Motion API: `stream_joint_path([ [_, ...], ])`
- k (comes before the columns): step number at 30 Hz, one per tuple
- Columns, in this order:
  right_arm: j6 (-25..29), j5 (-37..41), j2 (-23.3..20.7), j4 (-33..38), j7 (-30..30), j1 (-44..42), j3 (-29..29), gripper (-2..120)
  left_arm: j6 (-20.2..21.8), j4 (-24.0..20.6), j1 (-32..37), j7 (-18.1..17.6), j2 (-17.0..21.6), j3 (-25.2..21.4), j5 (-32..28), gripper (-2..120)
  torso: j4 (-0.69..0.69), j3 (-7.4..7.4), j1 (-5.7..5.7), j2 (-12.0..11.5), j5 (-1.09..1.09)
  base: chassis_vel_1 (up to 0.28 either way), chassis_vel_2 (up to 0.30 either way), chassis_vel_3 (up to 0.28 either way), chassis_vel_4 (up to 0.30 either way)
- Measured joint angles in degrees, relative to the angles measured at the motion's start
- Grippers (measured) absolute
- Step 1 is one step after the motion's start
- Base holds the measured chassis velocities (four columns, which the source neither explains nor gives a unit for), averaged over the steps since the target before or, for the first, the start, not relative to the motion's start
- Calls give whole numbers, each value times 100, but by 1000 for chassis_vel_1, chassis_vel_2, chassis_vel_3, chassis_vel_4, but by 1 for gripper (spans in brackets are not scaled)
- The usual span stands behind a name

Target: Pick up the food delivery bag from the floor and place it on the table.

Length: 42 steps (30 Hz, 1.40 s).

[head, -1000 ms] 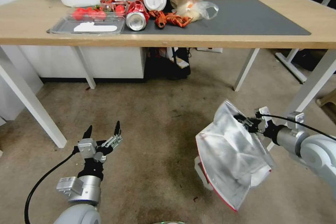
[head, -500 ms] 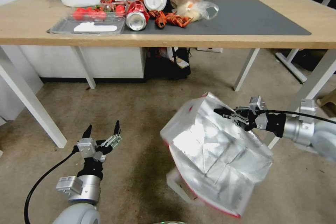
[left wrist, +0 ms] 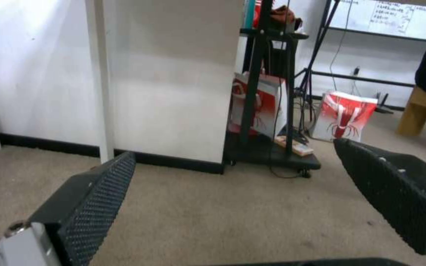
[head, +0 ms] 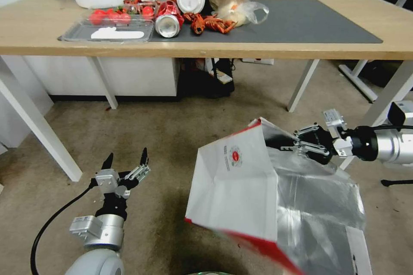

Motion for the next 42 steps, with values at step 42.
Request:
stream_joint_path([
  [42,-179,-174,-22,36,8,-281,62,0,-74,-49,10,123,16,-70,-116,100,0,418,19,443,0,0,0,0,0],
])
